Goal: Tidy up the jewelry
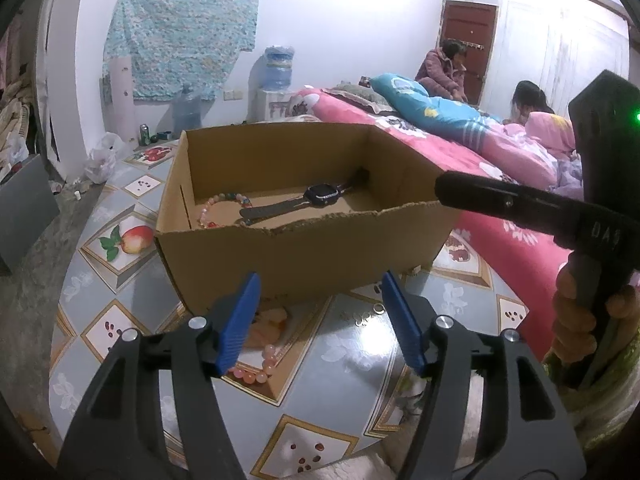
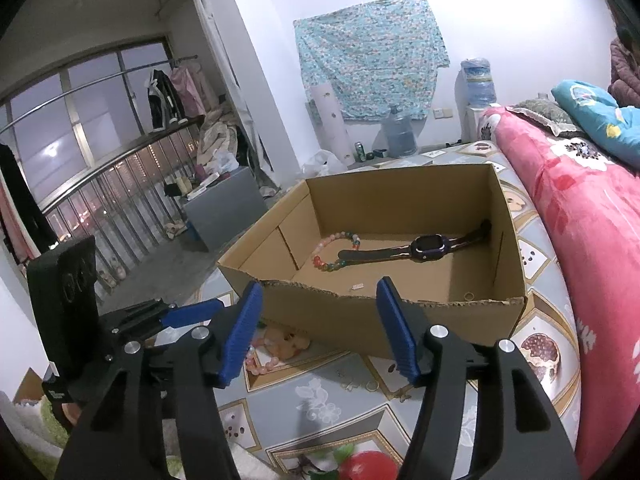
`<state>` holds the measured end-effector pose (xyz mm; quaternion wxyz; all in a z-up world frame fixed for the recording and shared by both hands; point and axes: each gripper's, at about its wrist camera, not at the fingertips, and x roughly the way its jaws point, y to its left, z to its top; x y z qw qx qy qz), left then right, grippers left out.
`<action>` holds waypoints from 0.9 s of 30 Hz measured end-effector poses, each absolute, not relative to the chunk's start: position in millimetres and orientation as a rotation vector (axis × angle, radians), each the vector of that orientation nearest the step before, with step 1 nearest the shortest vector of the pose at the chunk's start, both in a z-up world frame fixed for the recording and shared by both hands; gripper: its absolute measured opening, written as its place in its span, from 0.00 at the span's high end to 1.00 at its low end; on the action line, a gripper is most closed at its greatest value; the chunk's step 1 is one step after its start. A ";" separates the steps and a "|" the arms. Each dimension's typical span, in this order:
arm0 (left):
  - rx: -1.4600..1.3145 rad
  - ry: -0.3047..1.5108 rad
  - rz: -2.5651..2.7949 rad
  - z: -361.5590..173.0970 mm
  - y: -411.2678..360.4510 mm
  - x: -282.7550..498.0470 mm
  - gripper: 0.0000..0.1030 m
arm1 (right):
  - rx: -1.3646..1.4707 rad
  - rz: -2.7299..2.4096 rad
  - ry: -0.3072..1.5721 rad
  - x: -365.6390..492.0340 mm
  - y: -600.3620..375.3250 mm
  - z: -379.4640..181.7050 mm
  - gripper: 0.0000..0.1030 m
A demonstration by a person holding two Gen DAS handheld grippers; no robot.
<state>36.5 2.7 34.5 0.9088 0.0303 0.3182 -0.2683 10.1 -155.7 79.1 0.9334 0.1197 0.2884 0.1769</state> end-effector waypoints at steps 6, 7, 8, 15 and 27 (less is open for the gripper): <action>0.067 0.671 -0.554 31.0 -3.1 34.8 0.40 | 0.245 0.362 0.593 8.6 -155.2 78.1 0.43; 0.068 0.673 -0.554 30.4 -4.0 35.0 0.40 | 0.245 0.363 0.594 8.2 -155.1 77.7 0.43; 0.069 0.675 -0.553 29.9 -4.9 35.0 0.39 | 0.246 0.365 0.595 7.9 -155.0 76.8 0.43; 0.072 0.680 -0.551 29.0 -7.5 35.5 0.39 | 0.245 0.368 0.600 7.0 -154.3 74.1 0.43; 0.076 0.683 -0.547 27.5 -8.4 36.4 0.39 | 0.247 0.369 0.602 6.5 -154.0 74.5 0.43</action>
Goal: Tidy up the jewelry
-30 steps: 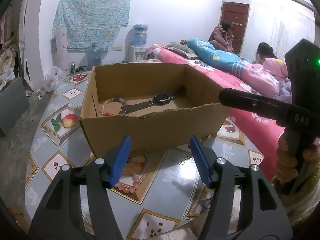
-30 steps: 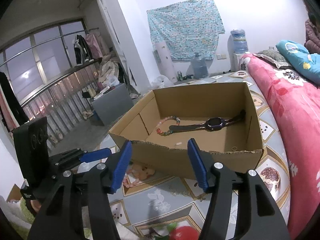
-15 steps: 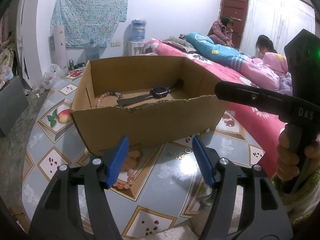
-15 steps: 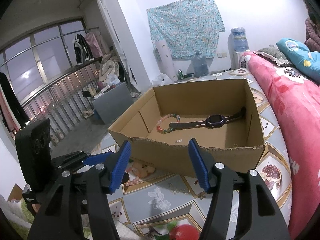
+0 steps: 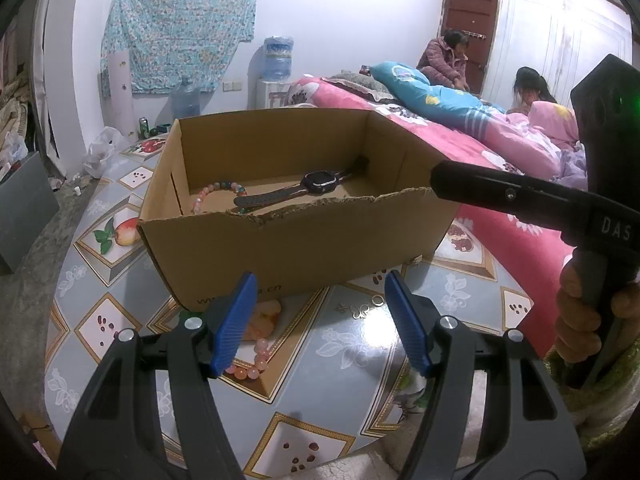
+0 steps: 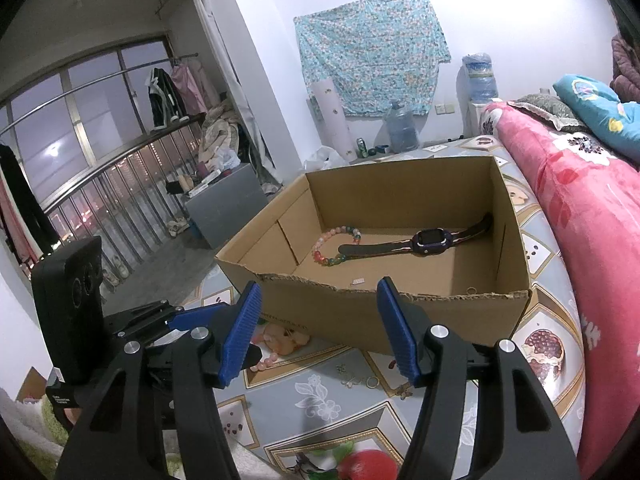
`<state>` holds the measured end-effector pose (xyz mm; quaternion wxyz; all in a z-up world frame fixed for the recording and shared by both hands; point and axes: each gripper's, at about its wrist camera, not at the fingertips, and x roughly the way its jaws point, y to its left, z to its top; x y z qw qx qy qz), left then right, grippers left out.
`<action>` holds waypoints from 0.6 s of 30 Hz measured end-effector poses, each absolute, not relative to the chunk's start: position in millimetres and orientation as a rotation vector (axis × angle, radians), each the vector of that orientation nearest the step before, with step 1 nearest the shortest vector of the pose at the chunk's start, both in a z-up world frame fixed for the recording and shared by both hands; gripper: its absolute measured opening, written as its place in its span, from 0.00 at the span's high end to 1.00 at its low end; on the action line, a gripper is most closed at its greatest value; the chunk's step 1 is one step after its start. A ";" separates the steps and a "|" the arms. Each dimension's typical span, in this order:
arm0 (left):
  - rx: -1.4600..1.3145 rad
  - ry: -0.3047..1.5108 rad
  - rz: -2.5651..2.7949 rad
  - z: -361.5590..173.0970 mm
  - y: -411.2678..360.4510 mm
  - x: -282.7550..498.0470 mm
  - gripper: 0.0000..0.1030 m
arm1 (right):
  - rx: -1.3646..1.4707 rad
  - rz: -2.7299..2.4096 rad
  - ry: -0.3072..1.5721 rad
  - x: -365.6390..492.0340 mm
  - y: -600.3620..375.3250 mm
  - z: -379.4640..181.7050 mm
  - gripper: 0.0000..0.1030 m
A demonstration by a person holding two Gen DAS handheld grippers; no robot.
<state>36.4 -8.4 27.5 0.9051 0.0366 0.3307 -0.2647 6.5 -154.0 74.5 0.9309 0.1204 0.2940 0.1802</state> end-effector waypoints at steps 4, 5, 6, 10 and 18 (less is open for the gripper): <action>0.075 0.685 -0.547 27.3 -8.7 36.6 0.39 | 0.247 0.368 0.602 6.3 -154.1 74.5 0.43; 0.076 0.684 -0.548 27.6 -8.5 36.7 0.39 | 0.247 0.369 0.602 6.5 -154.1 74.7 0.43; 0.076 0.684 -0.548 27.7 -8.6 36.7 0.39 | 0.247 0.369 0.602 6.1 -154.1 74.2 0.43; 0.076 0.685 -0.548 27.6 -8.7 36.6 0.39 | 0.247 0.369 0.602 6.2 -154.2 74.7 0.43; 0.076 0.687 -0.546 26.5 -9.1 38.2 0.38 | 0.248 0.369 0.603 6.4 -154.6 74.9 0.43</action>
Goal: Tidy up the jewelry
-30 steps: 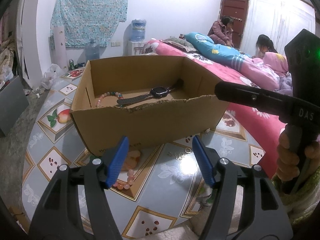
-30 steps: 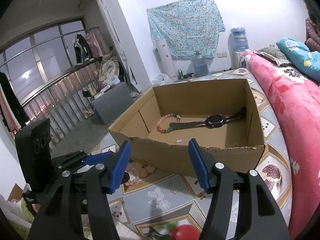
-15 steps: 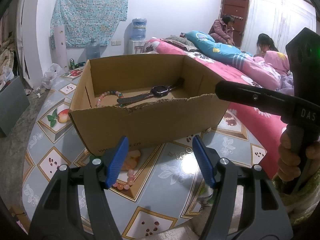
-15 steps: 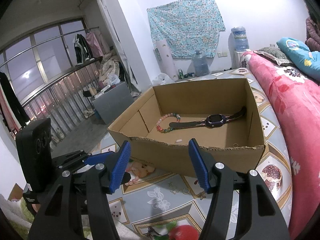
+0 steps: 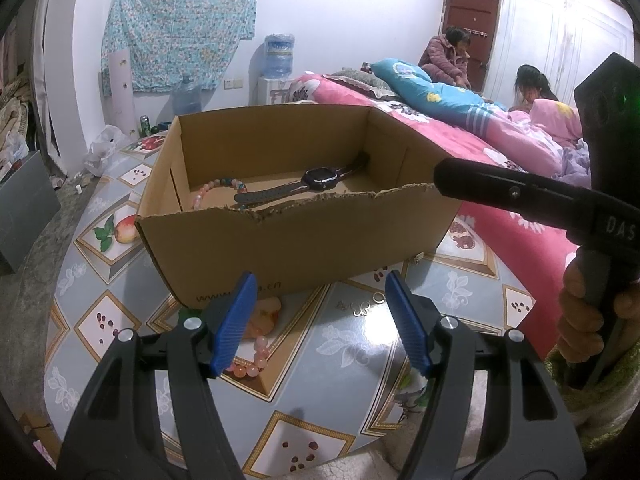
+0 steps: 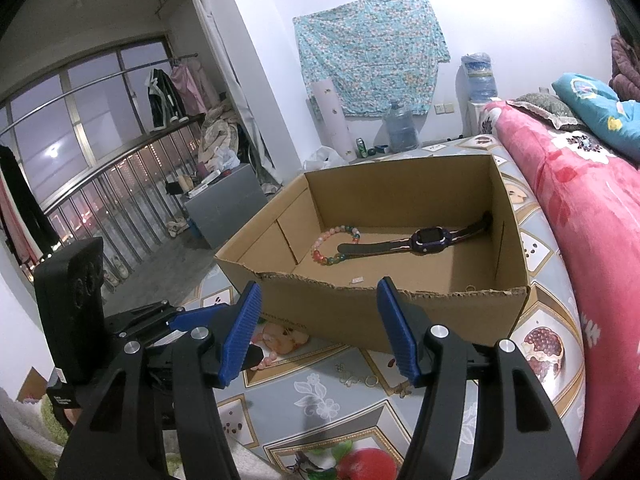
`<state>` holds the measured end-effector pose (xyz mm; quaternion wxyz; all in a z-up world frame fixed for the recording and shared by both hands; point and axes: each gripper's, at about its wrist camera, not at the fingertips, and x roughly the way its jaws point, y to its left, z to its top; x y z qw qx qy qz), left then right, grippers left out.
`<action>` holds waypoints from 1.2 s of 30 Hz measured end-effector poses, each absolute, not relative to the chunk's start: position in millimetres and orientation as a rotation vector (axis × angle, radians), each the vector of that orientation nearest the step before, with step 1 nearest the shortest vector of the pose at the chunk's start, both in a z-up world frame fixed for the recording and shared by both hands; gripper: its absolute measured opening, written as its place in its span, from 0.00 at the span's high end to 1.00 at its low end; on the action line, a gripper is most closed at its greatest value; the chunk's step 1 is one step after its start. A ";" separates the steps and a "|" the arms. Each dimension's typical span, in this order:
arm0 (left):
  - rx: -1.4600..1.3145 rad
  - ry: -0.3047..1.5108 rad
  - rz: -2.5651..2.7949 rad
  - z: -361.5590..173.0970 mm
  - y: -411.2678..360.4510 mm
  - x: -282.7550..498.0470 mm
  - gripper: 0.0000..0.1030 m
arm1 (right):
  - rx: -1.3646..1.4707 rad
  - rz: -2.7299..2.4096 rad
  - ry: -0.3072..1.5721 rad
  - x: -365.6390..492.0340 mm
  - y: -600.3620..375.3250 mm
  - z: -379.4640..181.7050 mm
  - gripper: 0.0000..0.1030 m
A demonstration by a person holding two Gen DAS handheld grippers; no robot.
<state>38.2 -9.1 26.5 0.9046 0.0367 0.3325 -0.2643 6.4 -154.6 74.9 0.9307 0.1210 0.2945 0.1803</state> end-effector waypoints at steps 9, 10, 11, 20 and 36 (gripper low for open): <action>0.076 0.690 -0.545 23.8 -7.9 38.2 0.38 | 0.250 0.368 0.605 6.8 -154.7 73.4 0.43; 0.077 0.690 -0.543 22.9 -7.8 38.7 0.38 | 0.250 0.369 0.605 7.0 -154.7 73.7 0.43; 0.077 0.690 -0.543 22.6 -7.5 38.7 0.38 | 0.249 0.367 0.605 7.0 -154.7 73.8 0.43; 0.078 0.692 -0.543 21.9 -7.6 38.6 0.38 | 0.251 0.368 0.606 6.7 -154.9 73.9 0.43; 0.108 0.731 -0.551 1.7 -18.8 42.0 0.38 | 0.221 0.303 0.730 -18.8 -180.6 23.4 0.43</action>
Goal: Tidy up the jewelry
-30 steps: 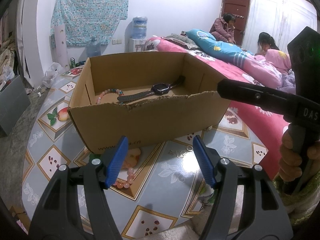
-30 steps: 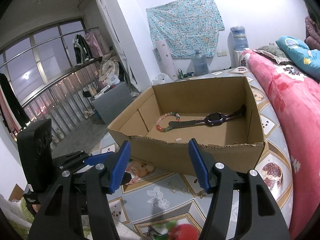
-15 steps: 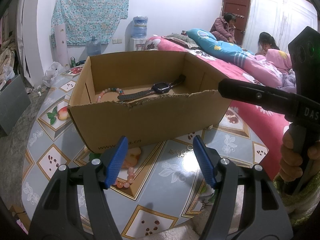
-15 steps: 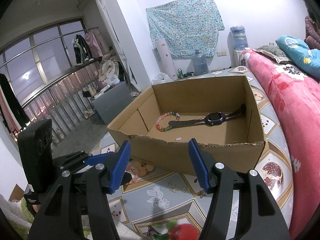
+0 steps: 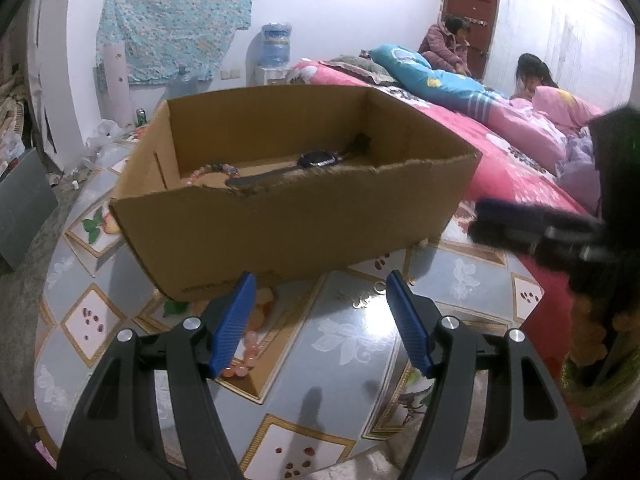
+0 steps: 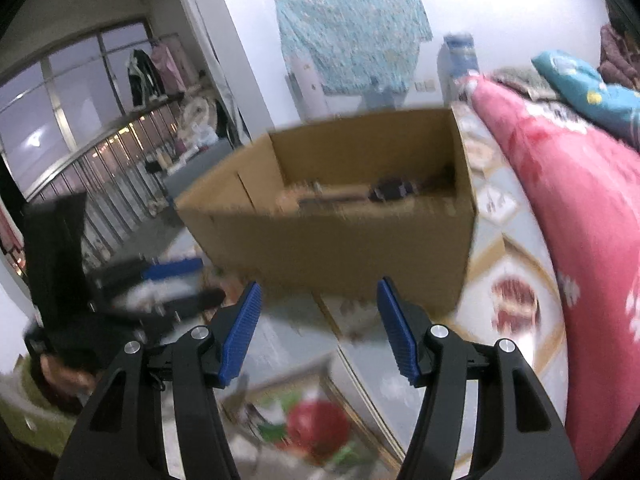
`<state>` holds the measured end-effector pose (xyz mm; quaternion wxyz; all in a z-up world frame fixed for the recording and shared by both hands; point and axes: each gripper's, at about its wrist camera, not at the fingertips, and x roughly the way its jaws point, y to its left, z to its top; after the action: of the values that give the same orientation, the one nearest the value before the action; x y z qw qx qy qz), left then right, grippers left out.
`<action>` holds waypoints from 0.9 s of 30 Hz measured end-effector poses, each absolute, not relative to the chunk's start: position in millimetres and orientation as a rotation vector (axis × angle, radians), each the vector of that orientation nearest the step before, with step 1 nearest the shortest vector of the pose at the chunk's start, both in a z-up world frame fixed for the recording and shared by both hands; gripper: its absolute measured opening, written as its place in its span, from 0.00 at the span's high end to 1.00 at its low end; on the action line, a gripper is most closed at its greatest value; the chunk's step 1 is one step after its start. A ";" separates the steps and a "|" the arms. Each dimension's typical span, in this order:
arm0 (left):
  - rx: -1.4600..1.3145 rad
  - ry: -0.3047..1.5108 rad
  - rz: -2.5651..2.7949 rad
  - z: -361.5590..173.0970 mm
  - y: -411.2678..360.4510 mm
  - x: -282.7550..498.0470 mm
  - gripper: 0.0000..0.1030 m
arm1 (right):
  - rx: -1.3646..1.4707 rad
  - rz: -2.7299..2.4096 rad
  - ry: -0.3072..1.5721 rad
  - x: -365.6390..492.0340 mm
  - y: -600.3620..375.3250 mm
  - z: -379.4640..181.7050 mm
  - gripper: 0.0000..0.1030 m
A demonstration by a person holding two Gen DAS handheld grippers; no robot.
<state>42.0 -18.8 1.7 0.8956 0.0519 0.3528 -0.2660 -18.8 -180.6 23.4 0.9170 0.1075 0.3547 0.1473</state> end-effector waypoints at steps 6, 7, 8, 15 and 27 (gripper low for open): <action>0.166 0.753 -0.610 -12.4 -34.4 40.0 0.38 | 0.208 0.281 0.831 -23.5 -178.9 -11.8 0.54; 0.174 0.755 -0.621 -14.3 -36.8 40.2 0.38 | 0.203 0.282 0.835 -23.3 -177.5 -14.4 0.56; 0.184 0.756 -0.637 -16.6 -39.5 40.3 0.41 | 0.197 0.284 0.839 -22.8 -175.7 -16.8 0.57; 0.266 0.781 -0.682 -26.0 -62.3 51.0 0.58 | 0.147 0.303 0.846 -16.4 -163.9 -23.8 0.57; 0.372 0.839 -0.640 -43.0 -62.8 72.1 0.82 | 0.166 0.325 0.866 -11.1 -168.1 -29.6 0.57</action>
<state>72.1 -62.8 -43.0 0.8475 0.1763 0.3980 -0.3037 -11.1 -168.1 -29.6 0.8915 0.0801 0.4175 0.1565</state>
